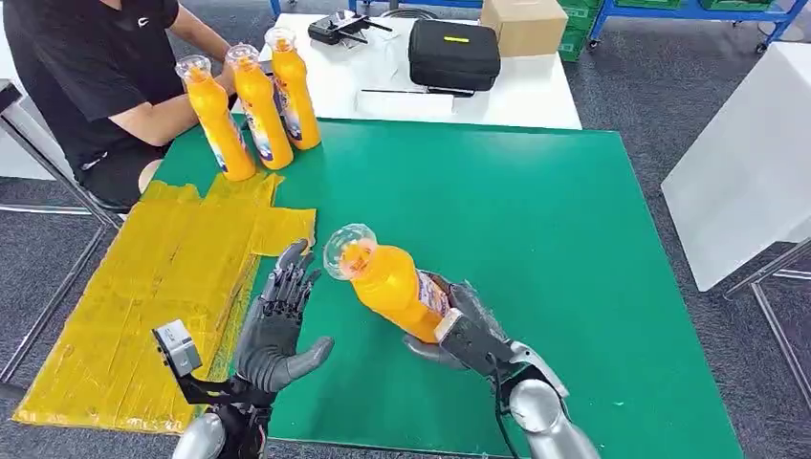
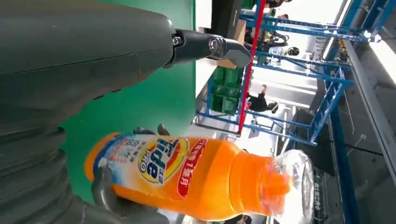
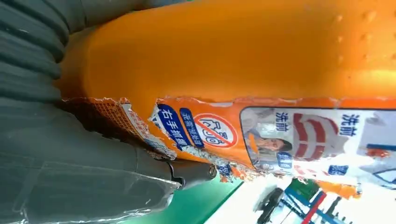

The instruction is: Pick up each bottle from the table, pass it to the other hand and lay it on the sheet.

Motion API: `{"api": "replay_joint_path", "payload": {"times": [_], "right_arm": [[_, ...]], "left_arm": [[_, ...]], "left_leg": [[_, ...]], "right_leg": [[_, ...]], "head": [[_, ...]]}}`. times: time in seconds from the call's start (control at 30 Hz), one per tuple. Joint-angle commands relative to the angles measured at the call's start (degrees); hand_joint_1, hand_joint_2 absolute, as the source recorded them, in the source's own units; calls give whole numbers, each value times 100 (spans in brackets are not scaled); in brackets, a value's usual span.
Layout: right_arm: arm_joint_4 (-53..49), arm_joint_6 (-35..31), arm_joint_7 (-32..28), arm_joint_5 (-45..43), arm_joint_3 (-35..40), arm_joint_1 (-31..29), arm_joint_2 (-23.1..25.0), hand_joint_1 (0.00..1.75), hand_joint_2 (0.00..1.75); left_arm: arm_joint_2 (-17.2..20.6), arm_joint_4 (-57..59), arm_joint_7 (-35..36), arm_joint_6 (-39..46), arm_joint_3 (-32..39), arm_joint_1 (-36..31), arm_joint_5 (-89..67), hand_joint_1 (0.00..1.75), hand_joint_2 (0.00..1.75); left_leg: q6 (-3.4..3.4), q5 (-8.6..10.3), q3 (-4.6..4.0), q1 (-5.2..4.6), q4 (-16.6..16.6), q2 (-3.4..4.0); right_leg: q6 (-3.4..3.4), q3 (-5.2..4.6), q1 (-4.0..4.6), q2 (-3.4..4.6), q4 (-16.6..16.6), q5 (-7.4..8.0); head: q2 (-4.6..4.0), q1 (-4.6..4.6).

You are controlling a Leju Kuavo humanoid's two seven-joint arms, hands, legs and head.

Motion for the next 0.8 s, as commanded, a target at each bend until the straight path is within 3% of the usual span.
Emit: {"api": "replay_joint_path", "payload": {"times": [0.03, 0.23, 0.5, 0.8], "right_arm": [[405, -5, 57, 28, 335, -338, 46, 175, 175], [433, -6, 54, 20, 374, -360, 50, 175, 175], [618, -154, 198, 558, 1592, -626, 338, 175, 175], [668, -204, 268, 452, 2079, -755, 365, 175, 175]], "left_arm": [[70, 302, 17, -25, -107, -190, -7, 0, 175], [72, 319, 13, -26, -116, -200, -5, 0, 175], [49, 457, 47, -11, -401, -104, -180, 0, 175], [56, 547, 27, 112, -661, -76, -479, 0, 175]], "left_leg": [[-4, -1, 9, 3, -4, 7], [-3, -1, 10, 3, -4, 9], [-3, -2, 7, 2, -4, 14], [-1, -2, 6, 3, -4, 10]], "right_leg": [[-5, 7, 4, 6, -6, 2], [-6, 7, 4, 8, -7, 3], [-5, 2, 2, 13, -4, 2], [-3, 3, 2, 10, -6, 3]], "head": [[0, 0], [0, 0], [0, 0], [0, 2]]}}
